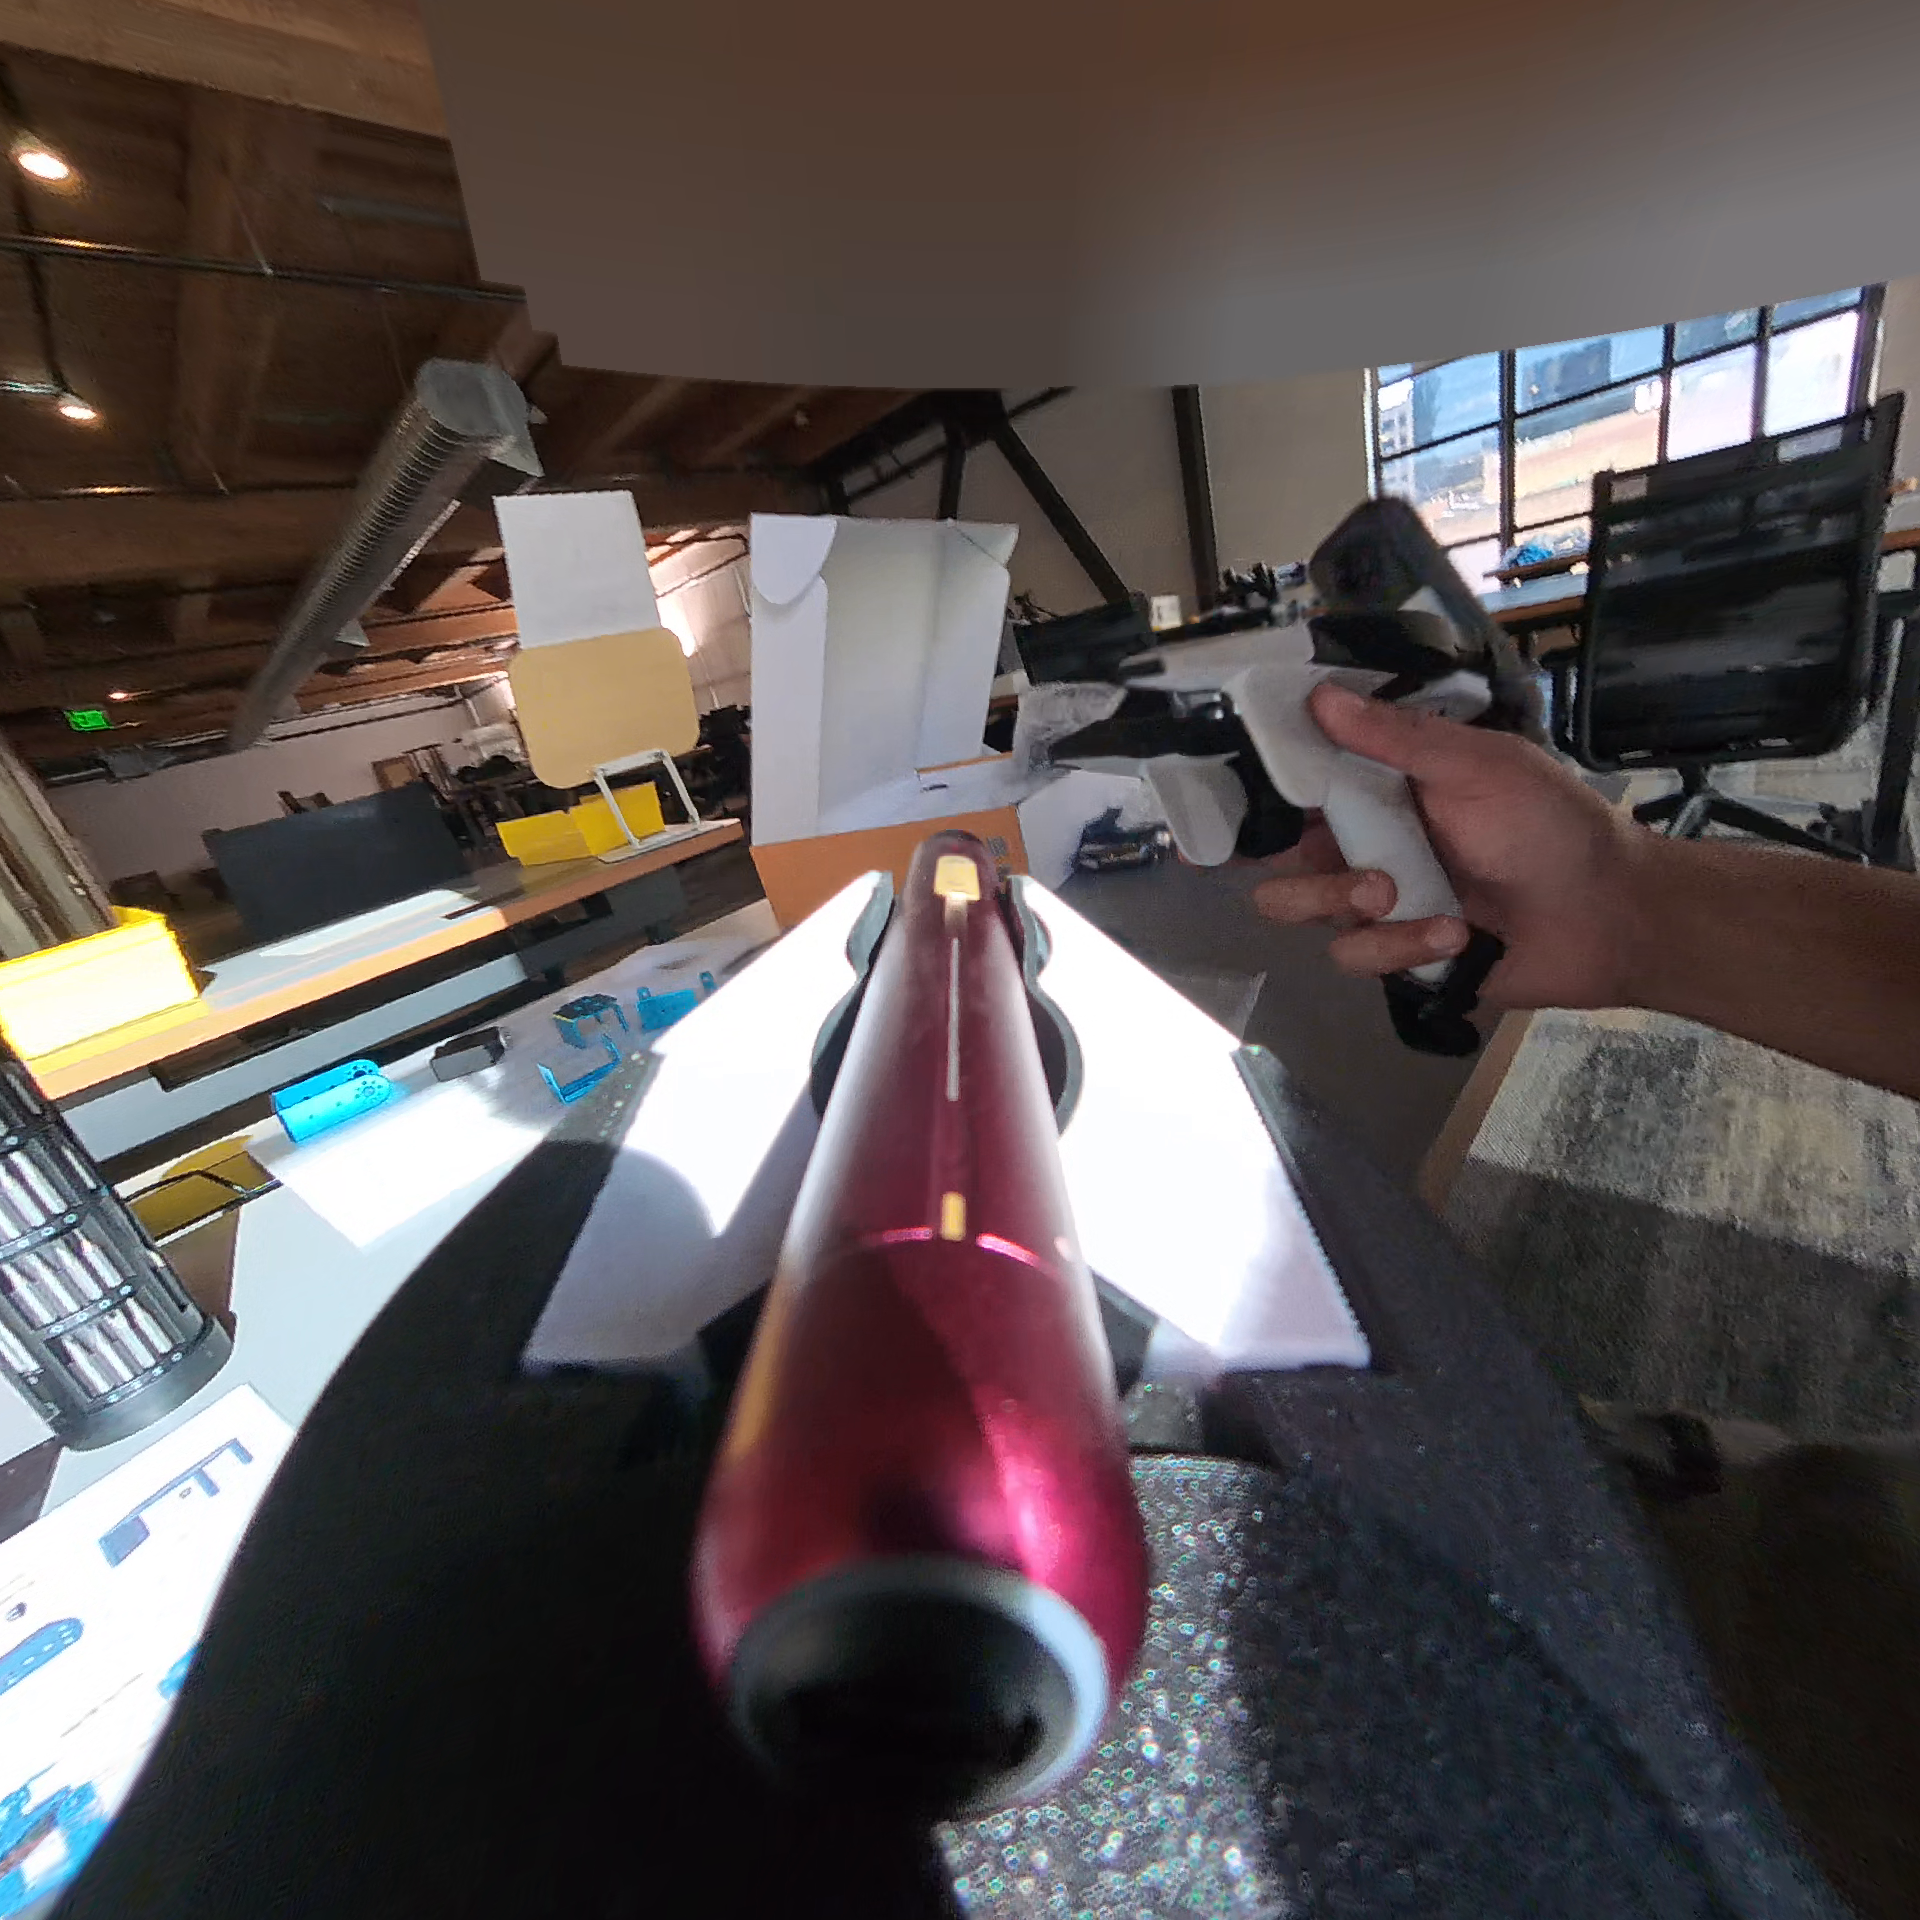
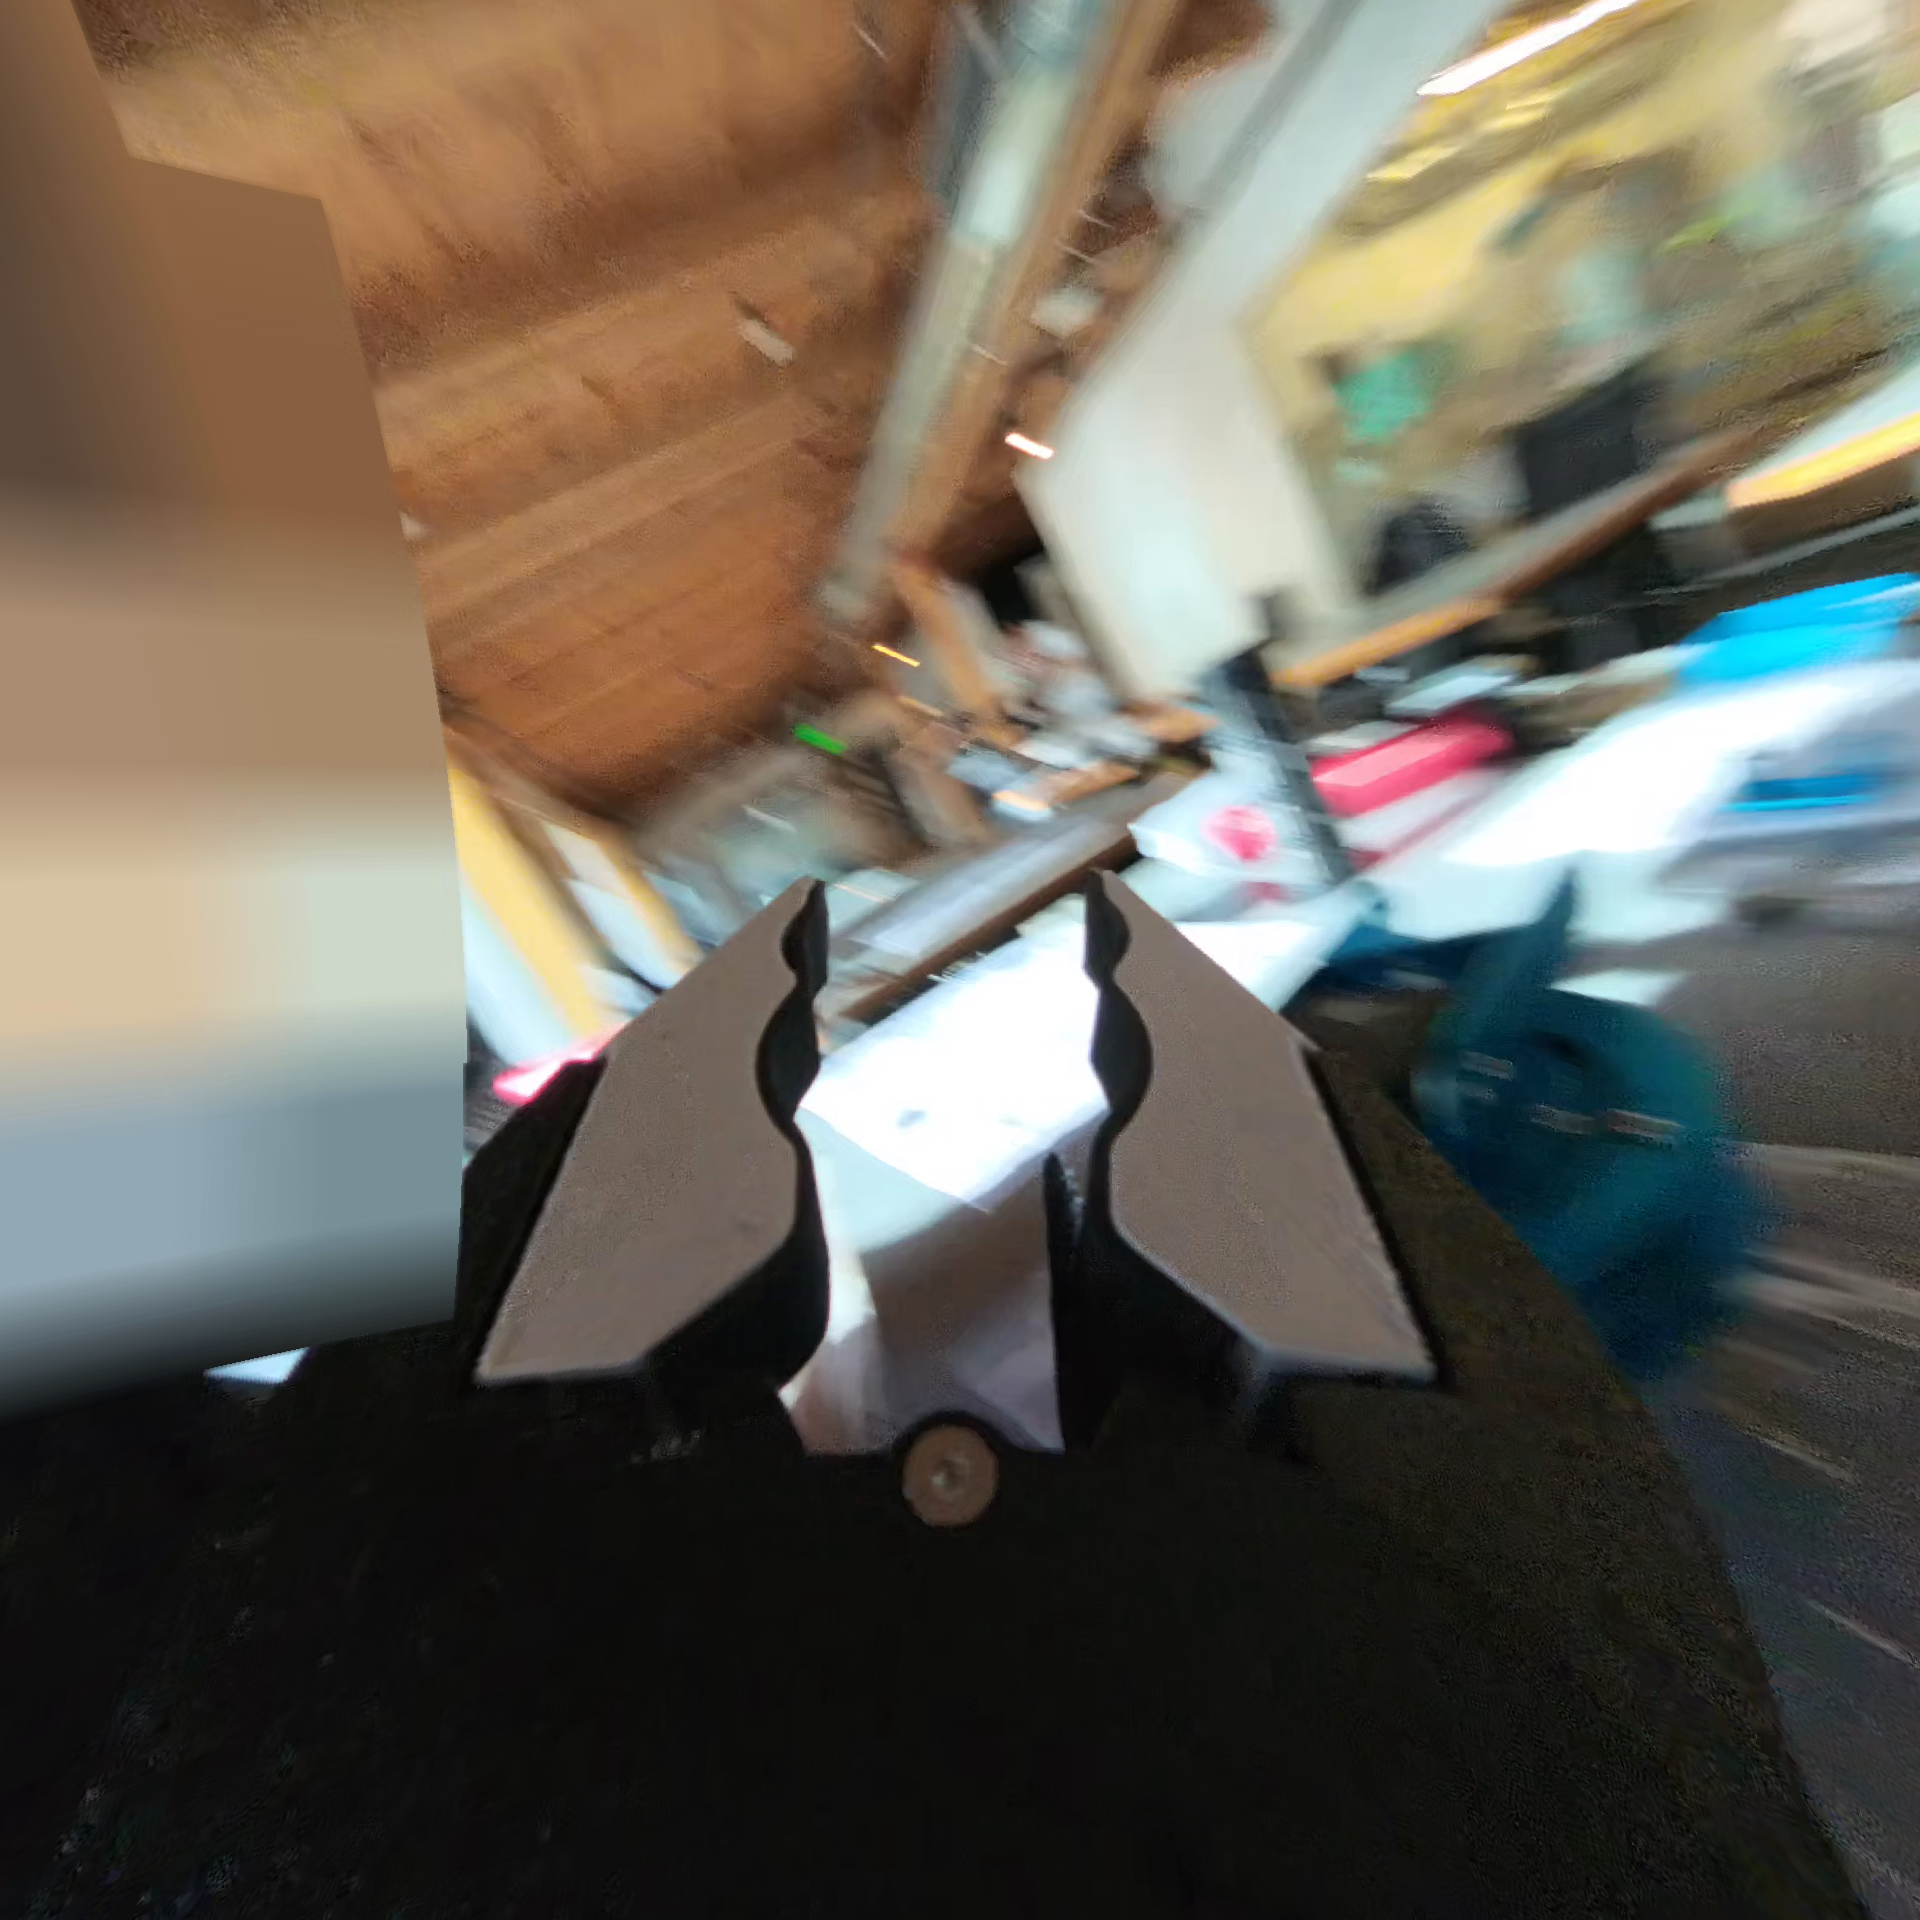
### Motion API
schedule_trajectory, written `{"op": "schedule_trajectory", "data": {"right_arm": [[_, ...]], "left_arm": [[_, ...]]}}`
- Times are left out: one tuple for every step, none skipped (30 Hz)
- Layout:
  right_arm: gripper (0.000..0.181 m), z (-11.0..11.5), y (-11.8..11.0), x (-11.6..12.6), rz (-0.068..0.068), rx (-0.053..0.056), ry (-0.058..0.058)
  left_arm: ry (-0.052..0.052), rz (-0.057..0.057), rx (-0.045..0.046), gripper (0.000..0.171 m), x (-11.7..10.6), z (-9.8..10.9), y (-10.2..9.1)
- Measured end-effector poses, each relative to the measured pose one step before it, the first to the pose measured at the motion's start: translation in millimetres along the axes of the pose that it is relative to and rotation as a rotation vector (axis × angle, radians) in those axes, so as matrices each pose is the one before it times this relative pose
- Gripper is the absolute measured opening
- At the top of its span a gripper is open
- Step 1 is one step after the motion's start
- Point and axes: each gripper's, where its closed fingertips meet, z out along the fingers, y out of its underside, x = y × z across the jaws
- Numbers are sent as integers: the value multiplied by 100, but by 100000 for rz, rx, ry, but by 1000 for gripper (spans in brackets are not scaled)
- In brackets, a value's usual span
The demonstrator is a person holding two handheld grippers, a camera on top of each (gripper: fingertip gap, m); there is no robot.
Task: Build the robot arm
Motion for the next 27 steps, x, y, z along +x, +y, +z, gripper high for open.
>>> {"op": "schedule_trajectory", "data": {"right_arm": [[53,-355,870,1612,-13397,-6406,13031],[55,-35,999,1284,-12250,-6482,11429],[60,226,931,731,-10396,-5441,8444],[65,418,756,402,-8570,-4167,6844],[67,579,757,196,-6938,-4032,5566],[69,659,710,63,-5024,-3970,4311],[70,691,680,53,-3457,-4060,3564],[72,593,407,-88,-2129,-2596,1775],[71,336,-88,145,-1049,385,2451],[71,268,-109,121,-376,-38,1306],[72,223,-81,206,183,-101,1297],[74,210,11,214,-63,-490,1222],[74,225,196,240,-593,-1629,1405],[78,191,270,346,-765,-1892,2108],[79,135,199,396,-380,-1103,2308],[79,114,192,196,168,-918,556],[79,150,193,92,1528,-958,-577],[79,134,149,20,2555,-640,-1390],[73,113,210,-319,1888,-1030,-3521],[67,65,176,-239,1491,-896,-2656],[64,9,60,-223,675,-265,-1938],[64,-15,46,62,-937,-100,508],[63,-35,41,29,-1593,-196,251],[63,-31,27,31,351,43,94],[62,-13,11,20,234,650,273],[62,-14,-9,16,-532,693,571],[61,-17,5,9,-197,223,732]], "left_arm": [[2805,1239,-1958,20,17,205,466],[2013,1696,-1979,20,-56,269,468],[1442,1895,-1465,20,-128,323,388],[2697,1735,-1396,20,44,363,386],[2135,1465,-697,20,-29,384,284],[1695,1337,-229,20,-97,401,241],[2376,742,-592,20,-28,418,248],[1753,536,-80,21,-114,401,162],[1481,322,116,21,-143,381,144],[2120,199,-446,20,-53,370,228],[1347,241,-147,20,-122,330,226],[1271,80,-205,20,-112,306,271],[1587,-183,-395,21,-61,282,299],[1163,-111,-141,21,-101,260,281],[964,-359,-251,21,-136,251,282],[1086,-662,90,21,-104,209,210],[1184,-795,204,21,-75,185,177],[539,-420,52,21,-146,186,168],[326,-85,134,21,-155,163,116],[630,-334,-140,21,-112,185,151],[326,-730,103,21,-159,152,94],[674,-763,210,22,-82,130,67],[844,-749,-225,21,-25,134,125],[164,-261,174,21,-61,86,54],[390,37,132,21,16,69,79],[502,-166,-196,21,42,54,95],[204,188,148,21,34,24,36]]}}
